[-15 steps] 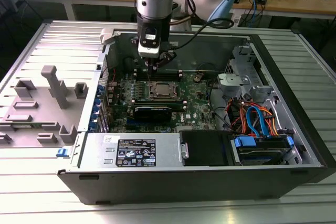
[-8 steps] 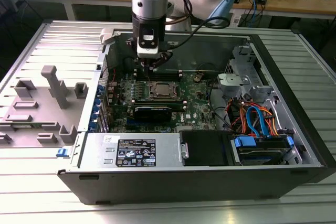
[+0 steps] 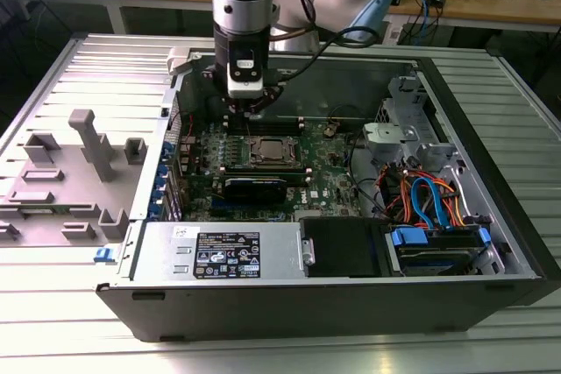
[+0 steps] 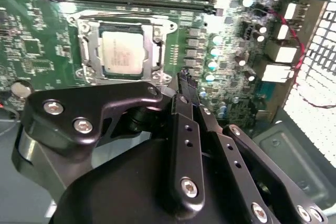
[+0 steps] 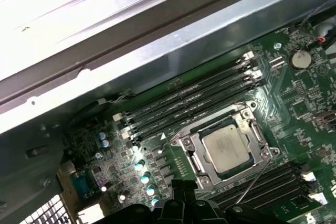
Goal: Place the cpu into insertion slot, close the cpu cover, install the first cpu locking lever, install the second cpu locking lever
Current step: 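Install the first cpu locking lever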
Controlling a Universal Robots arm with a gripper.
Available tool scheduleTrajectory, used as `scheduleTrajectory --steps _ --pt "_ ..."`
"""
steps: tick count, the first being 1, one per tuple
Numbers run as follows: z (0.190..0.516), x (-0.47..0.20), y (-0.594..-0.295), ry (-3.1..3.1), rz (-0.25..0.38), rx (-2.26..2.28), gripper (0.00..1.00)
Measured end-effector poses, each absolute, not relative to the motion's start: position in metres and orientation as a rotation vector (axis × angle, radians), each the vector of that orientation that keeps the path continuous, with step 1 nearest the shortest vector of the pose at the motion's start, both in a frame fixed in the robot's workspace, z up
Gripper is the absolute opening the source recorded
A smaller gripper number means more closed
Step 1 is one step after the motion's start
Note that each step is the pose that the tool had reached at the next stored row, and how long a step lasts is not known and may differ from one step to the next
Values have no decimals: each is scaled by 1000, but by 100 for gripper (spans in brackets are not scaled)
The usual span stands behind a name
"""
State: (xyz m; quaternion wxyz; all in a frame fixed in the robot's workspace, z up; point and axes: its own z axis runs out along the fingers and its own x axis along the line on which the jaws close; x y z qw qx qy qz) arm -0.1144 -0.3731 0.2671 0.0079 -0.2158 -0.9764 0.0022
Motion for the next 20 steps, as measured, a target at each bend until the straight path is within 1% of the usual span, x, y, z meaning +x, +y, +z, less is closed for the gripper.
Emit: scheduleTrajectory --steps 9,13,20 --pt "263 -115 -373 -3103 9 -378 11" --pt "263 -127 -373 -3106 9 -361 11" --pt "266 -127 -372 -3123 9 -258 11"
